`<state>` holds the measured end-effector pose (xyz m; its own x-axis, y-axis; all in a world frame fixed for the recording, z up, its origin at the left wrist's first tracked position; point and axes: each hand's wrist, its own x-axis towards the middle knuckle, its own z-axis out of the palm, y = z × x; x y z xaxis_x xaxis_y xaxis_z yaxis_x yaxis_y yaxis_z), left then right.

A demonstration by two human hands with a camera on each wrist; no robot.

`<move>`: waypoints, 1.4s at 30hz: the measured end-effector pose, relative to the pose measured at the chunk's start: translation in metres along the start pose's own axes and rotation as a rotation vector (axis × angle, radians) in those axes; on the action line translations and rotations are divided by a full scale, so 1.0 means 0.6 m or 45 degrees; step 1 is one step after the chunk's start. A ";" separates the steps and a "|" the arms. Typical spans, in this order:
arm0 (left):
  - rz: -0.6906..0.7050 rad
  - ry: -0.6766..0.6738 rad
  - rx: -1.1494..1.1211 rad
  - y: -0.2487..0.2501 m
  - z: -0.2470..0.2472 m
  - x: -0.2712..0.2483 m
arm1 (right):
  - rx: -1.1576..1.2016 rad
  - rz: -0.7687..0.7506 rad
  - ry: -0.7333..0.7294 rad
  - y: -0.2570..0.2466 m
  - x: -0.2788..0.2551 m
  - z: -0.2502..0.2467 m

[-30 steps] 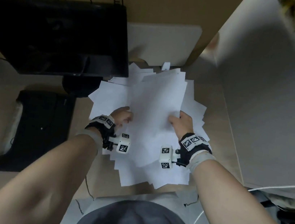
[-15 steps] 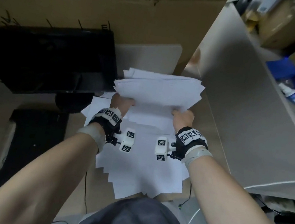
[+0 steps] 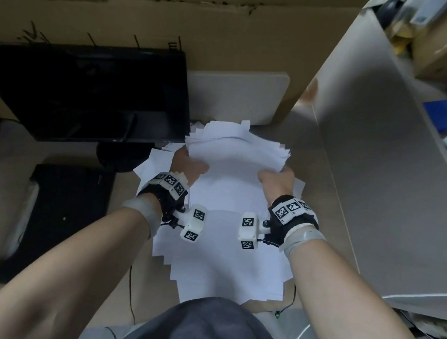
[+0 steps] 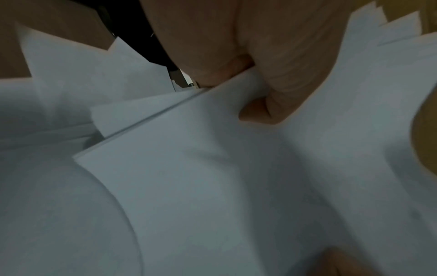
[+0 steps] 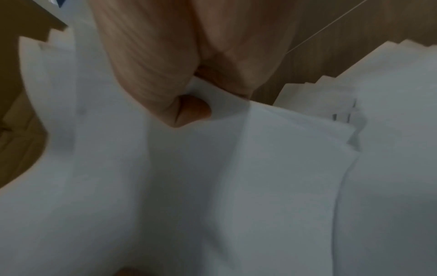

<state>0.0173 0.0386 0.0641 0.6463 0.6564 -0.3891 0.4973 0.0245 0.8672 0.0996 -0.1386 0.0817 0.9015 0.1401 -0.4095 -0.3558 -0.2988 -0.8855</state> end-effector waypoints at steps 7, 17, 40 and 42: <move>0.062 0.151 -0.170 0.035 -0.009 0.021 | 0.134 -0.118 0.116 -0.029 0.019 0.018; -0.049 0.096 -0.360 0.064 0.011 0.020 | 0.243 0.025 0.123 -0.032 0.018 0.023; -0.065 0.286 -0.419 0.095 0.044 0.025 | 0.314 -0.056 0.366 -0.061 0.036 0.038; -0.045 0.300 -0.383 0.098 0.047 0.025 | 0.303 -0.063 0.348 -0.059 0.037 0.041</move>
<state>0.0724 0.0287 0.1003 0.4639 0.8056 -0.3686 0.3021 0.2473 0.9207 0.1263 -0.1017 0.0985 0.9402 -0.1184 -0.3194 -0.3283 -0.0653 -0.9423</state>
